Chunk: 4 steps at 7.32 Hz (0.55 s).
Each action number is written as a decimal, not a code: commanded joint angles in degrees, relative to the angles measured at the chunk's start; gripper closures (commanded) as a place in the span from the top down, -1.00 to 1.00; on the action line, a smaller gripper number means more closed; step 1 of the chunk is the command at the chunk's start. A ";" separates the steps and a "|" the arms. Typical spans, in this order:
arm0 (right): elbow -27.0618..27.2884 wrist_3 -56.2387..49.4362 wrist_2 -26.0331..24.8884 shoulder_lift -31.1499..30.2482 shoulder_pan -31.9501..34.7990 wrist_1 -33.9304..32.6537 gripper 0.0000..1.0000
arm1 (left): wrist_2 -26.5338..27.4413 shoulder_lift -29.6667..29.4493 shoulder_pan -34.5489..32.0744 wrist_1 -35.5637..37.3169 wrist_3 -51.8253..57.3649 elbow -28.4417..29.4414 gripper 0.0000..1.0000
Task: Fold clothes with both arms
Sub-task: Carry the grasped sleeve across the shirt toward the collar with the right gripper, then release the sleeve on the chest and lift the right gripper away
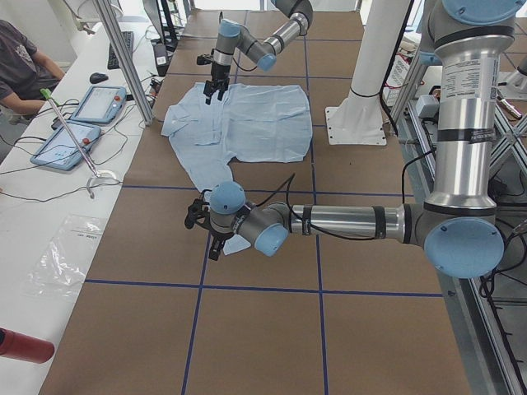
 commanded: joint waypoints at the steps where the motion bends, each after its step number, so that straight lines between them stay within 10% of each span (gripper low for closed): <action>1: 10.88 -0.52 1.64 -10.60 1.08 -0.60 0.98 | -1.33 -0.71 3.26 -5.34 -10.71 2.04 1.00; 4: 18.24 -4.64 7.23 -21.26 8.35 -0.60 0.98 | -1.26 -2.54 6.33 -5.53 -12.42 6.51 0.99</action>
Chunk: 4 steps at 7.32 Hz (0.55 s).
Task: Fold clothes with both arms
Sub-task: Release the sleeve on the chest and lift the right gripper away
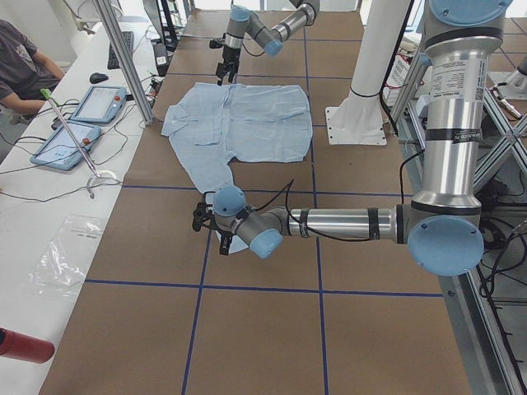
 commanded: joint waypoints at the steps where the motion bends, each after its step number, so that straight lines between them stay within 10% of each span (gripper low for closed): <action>1: 2.49 -7.22 4.56 -6.06 5.37 -0.03 0.98 | 0.27 -2.28 2.33 -0.22 -1.36 4.28 0.99; 4: 6.44 -12.99 5.19 -12.14 7.06 0.06 0.98 | 2.73 -4.57 5.32 -0.13 -1.54 6.84 0.92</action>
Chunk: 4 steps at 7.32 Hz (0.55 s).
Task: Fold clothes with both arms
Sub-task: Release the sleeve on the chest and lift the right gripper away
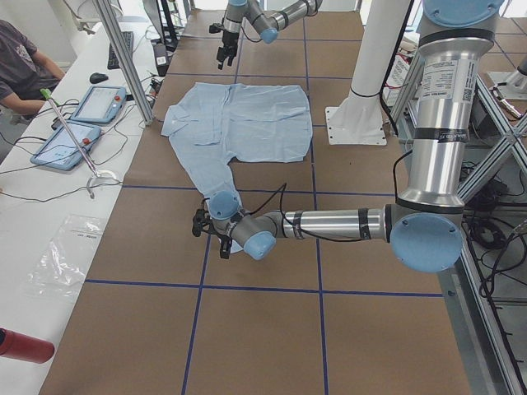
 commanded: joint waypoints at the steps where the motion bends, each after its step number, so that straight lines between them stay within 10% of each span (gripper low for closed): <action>1: 1.75 -1.39 0.22 -2.51 0.44 0.01 0.98 | 1.04 -1.45 1.68 0.01 -0.12 2.14 0.85; 4: 1.92 -1.39 0.22 -3.13 0.52 0.10 0.98 | 1.30 -2.43 2.21 0.01 -0.12 3.82 0.59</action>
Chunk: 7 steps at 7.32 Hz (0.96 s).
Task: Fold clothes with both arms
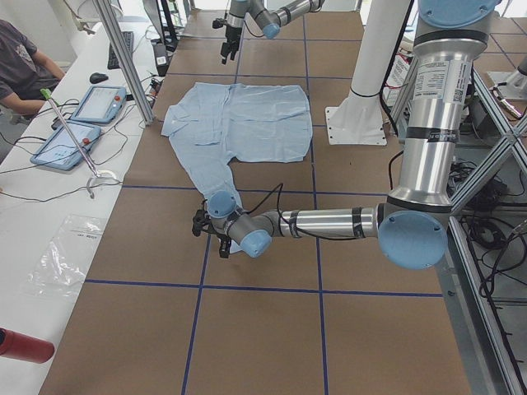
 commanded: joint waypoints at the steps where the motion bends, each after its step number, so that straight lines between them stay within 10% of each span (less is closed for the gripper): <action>1: 0.11 -0.02 0.00 -0.25 -0.03 0.10 0.98 | 0.06 -0.29 0.22 0.00 0.09 0.62 0.34; 5: 0.29 -0.02 0.00 -0.34 -0.03 0.01 0.98 | 0.59 -0.29 0.22 0.00 0.17 1.76 0.25; 7: 0.38 -0.02 0.00 -0.69 0.05 0.10 0.98 | 0.59 -0.29 0.22 0.00 0.09 1.67 -0.38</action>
